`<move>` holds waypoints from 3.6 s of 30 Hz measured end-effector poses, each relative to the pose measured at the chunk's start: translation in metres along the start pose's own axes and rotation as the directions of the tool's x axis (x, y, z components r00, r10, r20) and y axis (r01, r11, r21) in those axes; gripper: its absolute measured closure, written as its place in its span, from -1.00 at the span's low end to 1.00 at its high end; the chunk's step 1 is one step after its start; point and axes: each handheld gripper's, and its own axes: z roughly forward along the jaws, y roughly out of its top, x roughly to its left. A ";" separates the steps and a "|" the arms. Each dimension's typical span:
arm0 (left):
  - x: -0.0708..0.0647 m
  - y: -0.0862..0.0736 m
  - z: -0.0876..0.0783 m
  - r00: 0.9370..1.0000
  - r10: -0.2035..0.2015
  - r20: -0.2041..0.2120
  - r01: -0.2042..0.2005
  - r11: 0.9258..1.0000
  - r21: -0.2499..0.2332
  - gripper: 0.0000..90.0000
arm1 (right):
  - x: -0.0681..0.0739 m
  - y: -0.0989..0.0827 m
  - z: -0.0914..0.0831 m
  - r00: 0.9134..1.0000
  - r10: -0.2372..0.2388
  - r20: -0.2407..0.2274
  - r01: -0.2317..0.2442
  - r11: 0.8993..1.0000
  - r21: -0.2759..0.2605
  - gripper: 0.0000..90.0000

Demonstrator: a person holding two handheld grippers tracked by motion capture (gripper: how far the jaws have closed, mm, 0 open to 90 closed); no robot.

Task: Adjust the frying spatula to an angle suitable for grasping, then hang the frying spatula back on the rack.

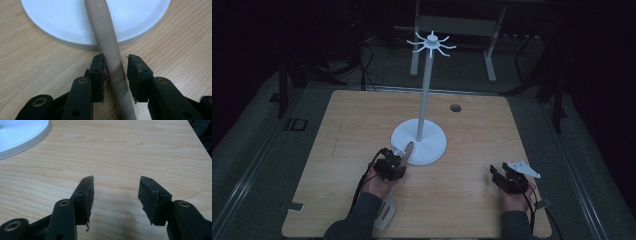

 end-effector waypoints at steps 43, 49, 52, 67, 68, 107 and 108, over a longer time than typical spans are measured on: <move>0.010 0.025 0.013 0.990 0.102 0.097 -0.120 0.972 0.200 0.63 | -0.002 0.000 -0.001 1.000 0.014 -0.008 -0.014 1.000 -0.006 0.03; 0.009 0.026 0.014 0.993 0.094 0.073 -0.107 0.973 0.205 0.63 | -0.002 0.000 -0.001 1.000 0.014 -0.008 -0.014 1.000 -0.006 0.03; 0.008 0.026 0.014 0.992 0.101 0.070 -0.114 0.972 0.205 0.64 | -0.002 0.000 -0.001 1.000 0.015 -0.008 -0.015 1.000 -0.006 0.03; 0.006 0.025 0.009 0.993 0.100 0.067 -0.110 0.978 0.177 0.65 | -0.003 -0.001 -0.001 1.000 0.023 -0.007 -0.023 1.000 -0.008 0.03; 0.006 0.025 0.008 0.993 0.096 0.065 -0.106 0.980 0.170 0.65 | -0.003 -0.001 -0.001 1.000 0.024 -0.006 -0.024 1.000 -0.008 0.03; -0.009 0.037 -0.037 0.999 0.030 0.014 -0.028 0.994 -0.103 0.65 | -0.003 0.000 0.000 1.000 0.025 0.002 -0.025 1.000 -0.004 -0.01; -0.010 0.037 -0.038 0.999 0.036 0.016 -0.034 0.993 -0.110 0.65 | -0.003 0.000 0.000 1.000 0.028 0.002 -0.028 1.000 -0.004 -0.01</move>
